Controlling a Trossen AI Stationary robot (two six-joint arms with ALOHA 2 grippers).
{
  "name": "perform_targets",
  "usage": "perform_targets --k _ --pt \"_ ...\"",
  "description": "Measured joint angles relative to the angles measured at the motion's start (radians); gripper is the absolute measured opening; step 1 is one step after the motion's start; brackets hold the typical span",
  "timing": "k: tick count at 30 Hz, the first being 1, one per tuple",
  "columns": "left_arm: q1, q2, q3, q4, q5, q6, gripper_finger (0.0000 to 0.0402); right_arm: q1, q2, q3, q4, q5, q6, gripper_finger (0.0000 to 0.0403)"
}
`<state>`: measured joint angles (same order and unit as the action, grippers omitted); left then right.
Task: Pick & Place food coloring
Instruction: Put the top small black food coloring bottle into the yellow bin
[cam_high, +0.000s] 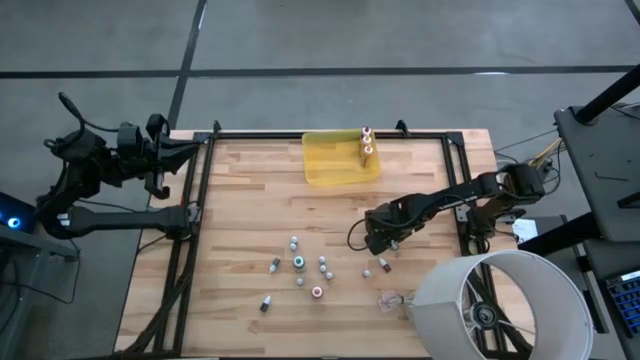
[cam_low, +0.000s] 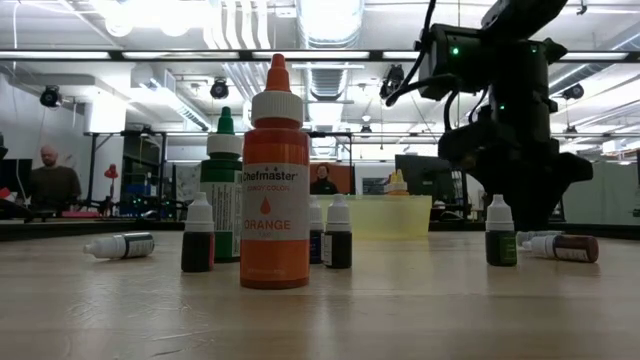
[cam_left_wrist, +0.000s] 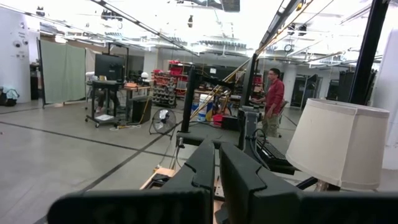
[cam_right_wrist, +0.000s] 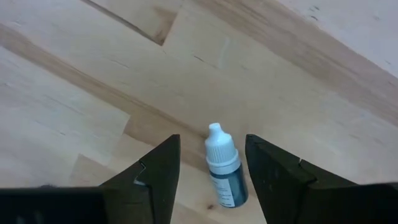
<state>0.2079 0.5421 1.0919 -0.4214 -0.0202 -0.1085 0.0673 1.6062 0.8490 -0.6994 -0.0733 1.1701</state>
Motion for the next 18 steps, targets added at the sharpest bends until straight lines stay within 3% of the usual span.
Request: perform_targets --k 18 --pt "0.000 0.000 0.000 0.000 0.000 0.000 0.0000 -0.002 0.000 0.019 -0.064 -0.022 -0.093 0.0171"
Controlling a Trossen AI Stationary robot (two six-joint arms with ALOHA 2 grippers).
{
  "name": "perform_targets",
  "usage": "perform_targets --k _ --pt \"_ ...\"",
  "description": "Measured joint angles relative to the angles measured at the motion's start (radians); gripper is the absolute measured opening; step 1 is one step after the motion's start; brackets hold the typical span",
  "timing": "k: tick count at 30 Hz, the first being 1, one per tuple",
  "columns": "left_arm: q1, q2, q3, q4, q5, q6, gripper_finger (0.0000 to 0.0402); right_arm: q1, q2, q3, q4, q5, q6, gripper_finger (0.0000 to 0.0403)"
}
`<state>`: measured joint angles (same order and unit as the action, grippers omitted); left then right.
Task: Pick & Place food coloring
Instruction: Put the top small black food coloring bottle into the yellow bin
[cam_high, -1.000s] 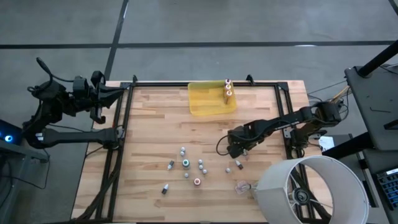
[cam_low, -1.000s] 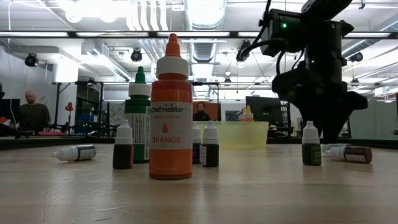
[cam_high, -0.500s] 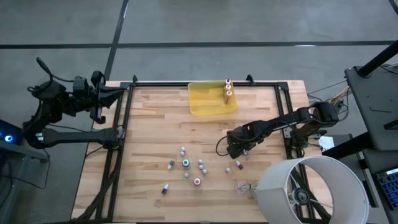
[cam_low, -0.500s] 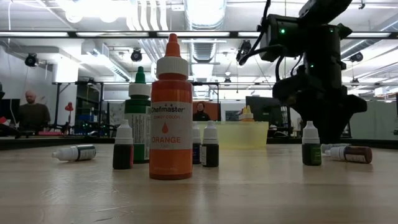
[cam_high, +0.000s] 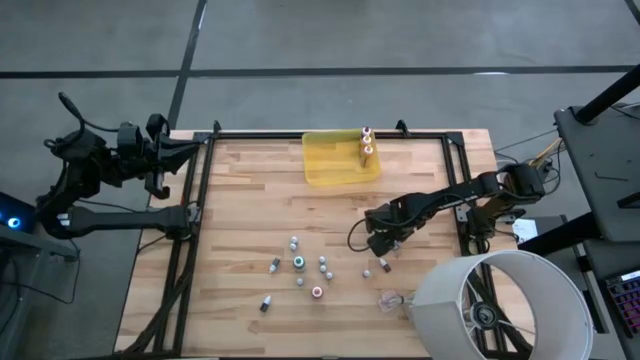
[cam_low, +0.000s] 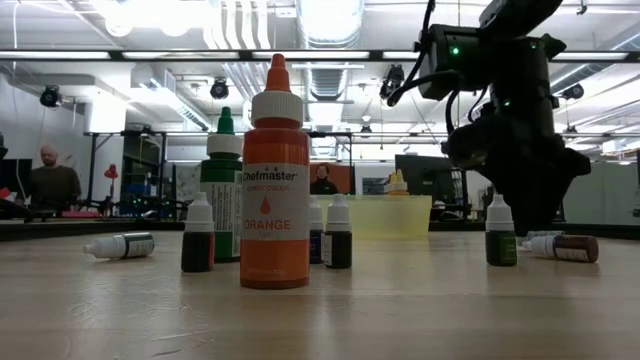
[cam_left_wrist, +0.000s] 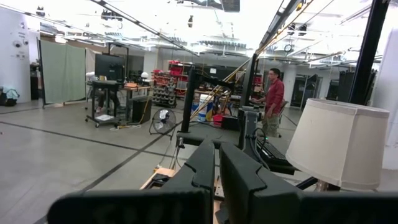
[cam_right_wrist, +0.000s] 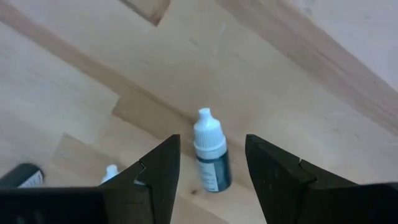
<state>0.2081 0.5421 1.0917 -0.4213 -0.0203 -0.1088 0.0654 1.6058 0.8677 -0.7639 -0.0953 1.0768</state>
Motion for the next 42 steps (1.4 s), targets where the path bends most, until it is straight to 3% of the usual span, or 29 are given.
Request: perform_targets --k 15,29,42 --pt "0.000 0.000 0.000 0.000 0.000 0.000 0.0000 0.031 0.000 0.000 -0.015 -0.044 -0.152 0.0171" --pt "0.000 0.000 0.000 0.000 0.000 0.000 0.0000 0.061 -0.001 -0.004 -0.023 -0.002 -0.155 0.0170" --pt "0.000 0.000 0.000 0.000 0.000 0.000 0.0000 0.068 -0.001 -0.020 -0.025 -0.006 -0.134 0.0130"
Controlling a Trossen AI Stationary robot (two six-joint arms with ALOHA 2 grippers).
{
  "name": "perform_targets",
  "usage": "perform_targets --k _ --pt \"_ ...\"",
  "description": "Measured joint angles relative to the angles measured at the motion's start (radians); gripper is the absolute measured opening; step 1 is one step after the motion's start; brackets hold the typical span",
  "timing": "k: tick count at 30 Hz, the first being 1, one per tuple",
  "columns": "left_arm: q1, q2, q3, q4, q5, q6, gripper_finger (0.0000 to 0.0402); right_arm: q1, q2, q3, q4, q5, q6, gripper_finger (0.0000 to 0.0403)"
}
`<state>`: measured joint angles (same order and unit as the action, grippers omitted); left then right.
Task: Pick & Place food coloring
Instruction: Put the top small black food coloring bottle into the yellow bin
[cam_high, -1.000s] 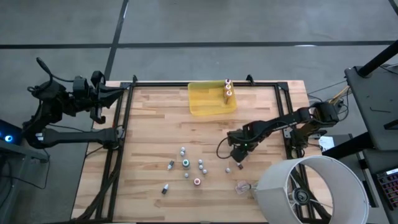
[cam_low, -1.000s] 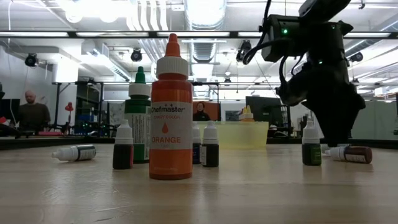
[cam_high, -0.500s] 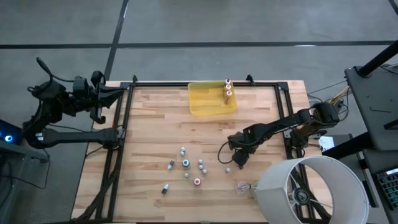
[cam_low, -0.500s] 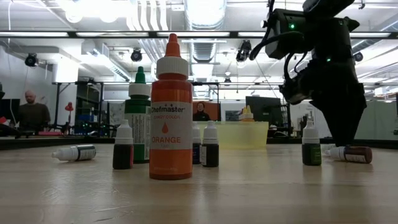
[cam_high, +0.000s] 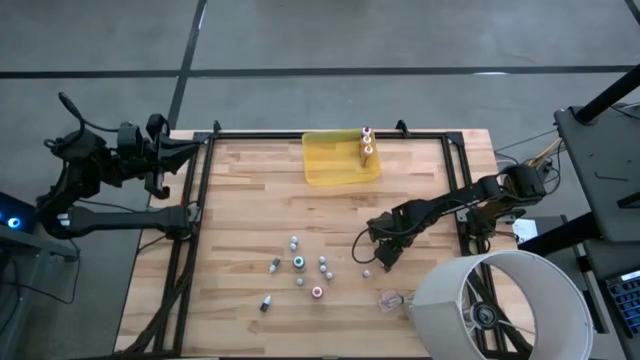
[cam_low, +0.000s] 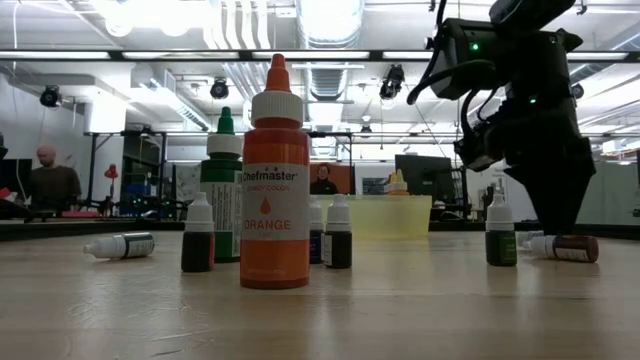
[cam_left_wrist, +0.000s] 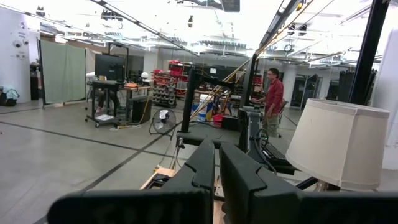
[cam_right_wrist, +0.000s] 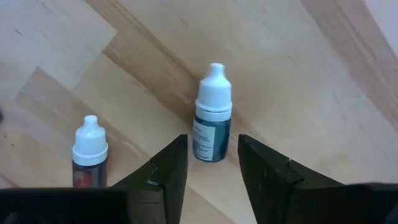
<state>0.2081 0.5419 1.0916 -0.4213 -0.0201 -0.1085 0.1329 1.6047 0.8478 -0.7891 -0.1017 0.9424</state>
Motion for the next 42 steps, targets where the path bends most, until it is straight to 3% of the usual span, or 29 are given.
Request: perform_targets --k 10,19,31,42 --pt "0.000 0.000 0.000 0.000 0.000 0.000 0.0000 0.000 -0.001 -0.001 0.000 0.000 0.000 0.0054" --pt "0.000 0.000 0.000 0.000 0.000 0.000 0.0000 0.000 -0.006 0.045 0.000 -0.003 -0.034 0.0040" --pt "0.000 0.000 0.000 0.000 0.000 0.000 0.0000 -0.052 0.001 0.327 0.004 0.025 -0.258 0.0039" --pt "0.000 0.000 0.000 0.000 0.000 0.000 0.0000 -0.155 0.159 0.654 -0.003 0.026 -0.487 0.0038"
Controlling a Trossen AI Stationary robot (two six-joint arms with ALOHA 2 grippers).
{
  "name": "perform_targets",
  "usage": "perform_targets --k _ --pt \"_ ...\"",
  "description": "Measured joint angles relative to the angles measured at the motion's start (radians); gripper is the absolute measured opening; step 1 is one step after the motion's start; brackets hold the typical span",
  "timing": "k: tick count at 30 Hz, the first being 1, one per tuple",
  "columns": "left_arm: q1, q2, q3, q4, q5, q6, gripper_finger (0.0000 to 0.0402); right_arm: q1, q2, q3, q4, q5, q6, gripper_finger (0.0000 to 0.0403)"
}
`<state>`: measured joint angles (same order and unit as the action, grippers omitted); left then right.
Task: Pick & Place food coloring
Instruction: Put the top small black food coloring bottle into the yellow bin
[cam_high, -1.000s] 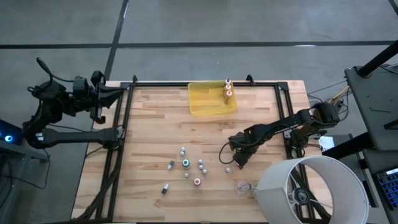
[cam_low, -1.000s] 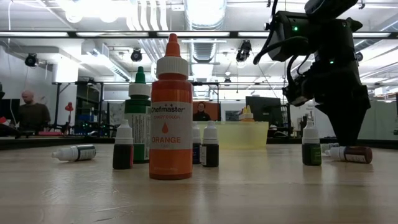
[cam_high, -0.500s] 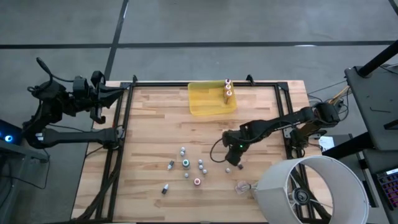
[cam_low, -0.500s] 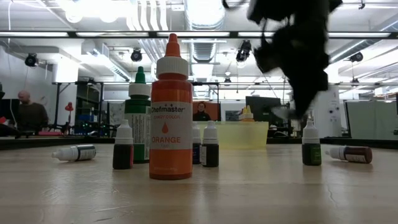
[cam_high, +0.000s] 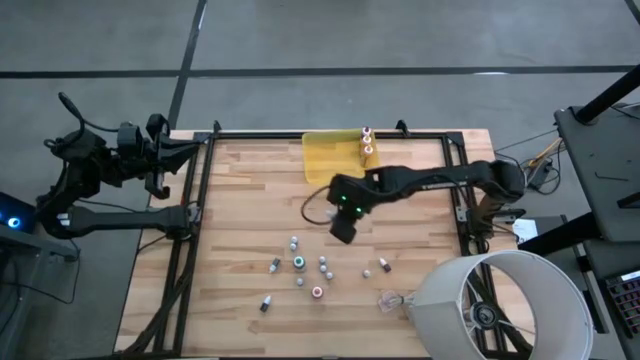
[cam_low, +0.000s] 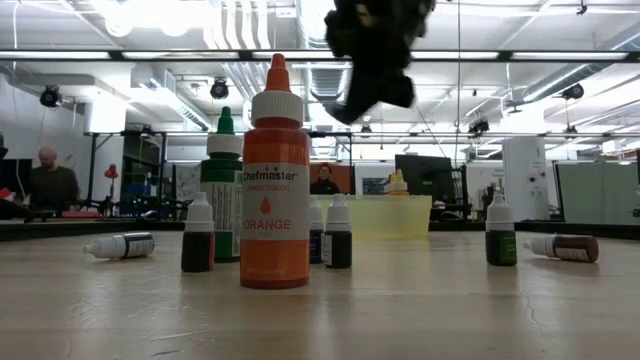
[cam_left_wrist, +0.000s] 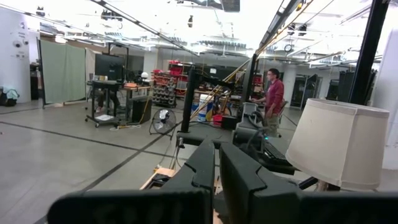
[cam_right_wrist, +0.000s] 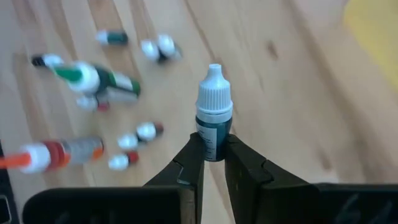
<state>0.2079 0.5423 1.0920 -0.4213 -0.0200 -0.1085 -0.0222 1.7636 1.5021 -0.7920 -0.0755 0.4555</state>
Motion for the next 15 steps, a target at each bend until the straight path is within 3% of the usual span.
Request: perform_targets --k 7,15 --pt "0.000 0.000 0.000 0.000 0.000 0.000 0.0000 -0.040 0.103 0.226 -0.096 -0.002 -0.137 0.0038" --pt "0.000 0.000 0.000 0.000 0.000 0.000 0.0000 -0.076 0.165 0.396 -0.182 -0.003 -0.210 0.0038"
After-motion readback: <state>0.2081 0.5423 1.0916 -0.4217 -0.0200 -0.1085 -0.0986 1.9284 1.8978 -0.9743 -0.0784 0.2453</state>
